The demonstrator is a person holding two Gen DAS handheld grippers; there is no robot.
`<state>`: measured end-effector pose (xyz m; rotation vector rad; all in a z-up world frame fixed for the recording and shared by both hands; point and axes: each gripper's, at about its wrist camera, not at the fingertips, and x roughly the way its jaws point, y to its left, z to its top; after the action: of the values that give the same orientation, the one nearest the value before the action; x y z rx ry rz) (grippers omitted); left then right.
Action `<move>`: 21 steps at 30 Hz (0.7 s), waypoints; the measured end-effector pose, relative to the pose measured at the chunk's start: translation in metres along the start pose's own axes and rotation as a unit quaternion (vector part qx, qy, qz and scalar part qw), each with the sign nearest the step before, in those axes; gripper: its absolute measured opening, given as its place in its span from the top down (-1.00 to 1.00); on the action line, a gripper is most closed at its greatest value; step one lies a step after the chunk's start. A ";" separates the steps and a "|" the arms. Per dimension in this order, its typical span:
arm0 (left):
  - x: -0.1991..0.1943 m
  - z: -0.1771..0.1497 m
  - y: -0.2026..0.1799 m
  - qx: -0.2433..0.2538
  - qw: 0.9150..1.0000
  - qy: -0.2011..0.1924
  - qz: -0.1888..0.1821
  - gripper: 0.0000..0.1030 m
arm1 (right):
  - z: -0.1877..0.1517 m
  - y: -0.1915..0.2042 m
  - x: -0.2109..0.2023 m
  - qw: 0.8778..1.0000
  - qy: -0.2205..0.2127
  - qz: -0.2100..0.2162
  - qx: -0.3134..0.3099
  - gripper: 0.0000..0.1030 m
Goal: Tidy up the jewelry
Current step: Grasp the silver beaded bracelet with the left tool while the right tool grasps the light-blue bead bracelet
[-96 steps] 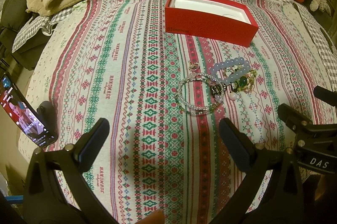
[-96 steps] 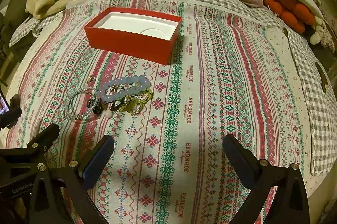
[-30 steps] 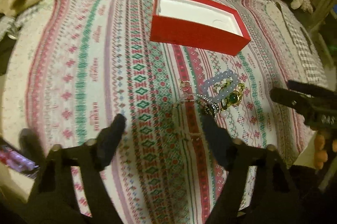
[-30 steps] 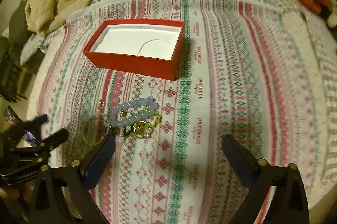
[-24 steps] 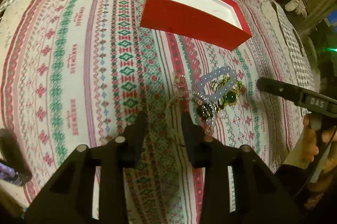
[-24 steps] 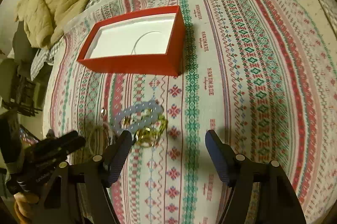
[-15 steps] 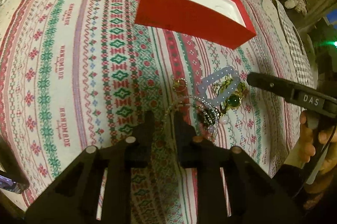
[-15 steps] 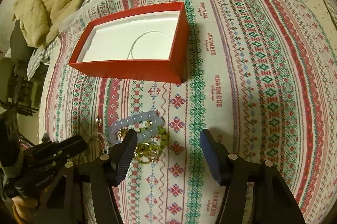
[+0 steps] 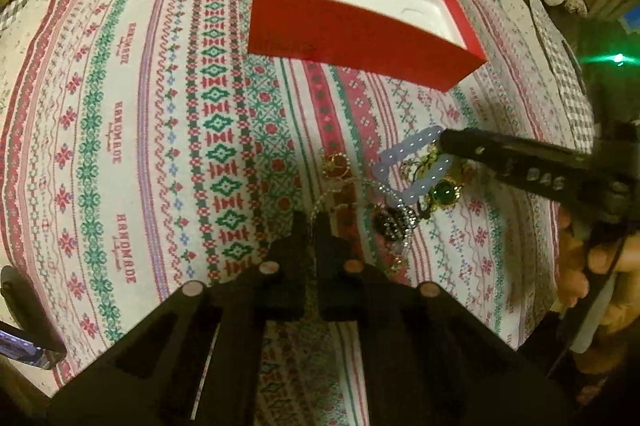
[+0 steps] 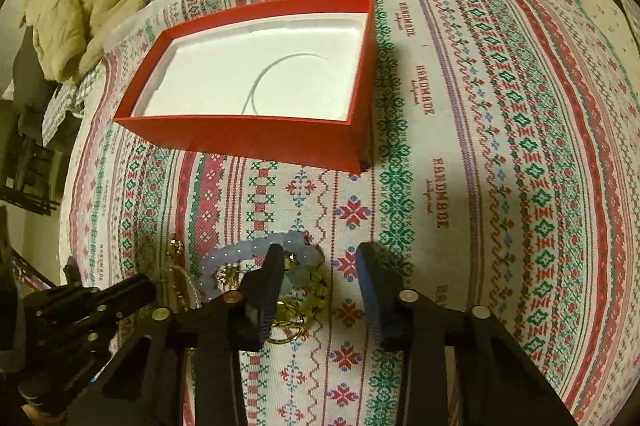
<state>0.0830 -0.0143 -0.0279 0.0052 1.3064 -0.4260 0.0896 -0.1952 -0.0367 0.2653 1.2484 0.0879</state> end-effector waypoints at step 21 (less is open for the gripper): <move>-0.058 0.000 0.015 -0.014 0.997 -0.079 -0.011 0.91 | -0.002 0.019 -0.040 0.998 -0.049 0.017 -0.028 0.79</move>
<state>0.0767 0.0173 0.0230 -0.0660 1.1575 -0.4184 0.0764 -0.1852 0.0044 0.2387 1.1421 0.1371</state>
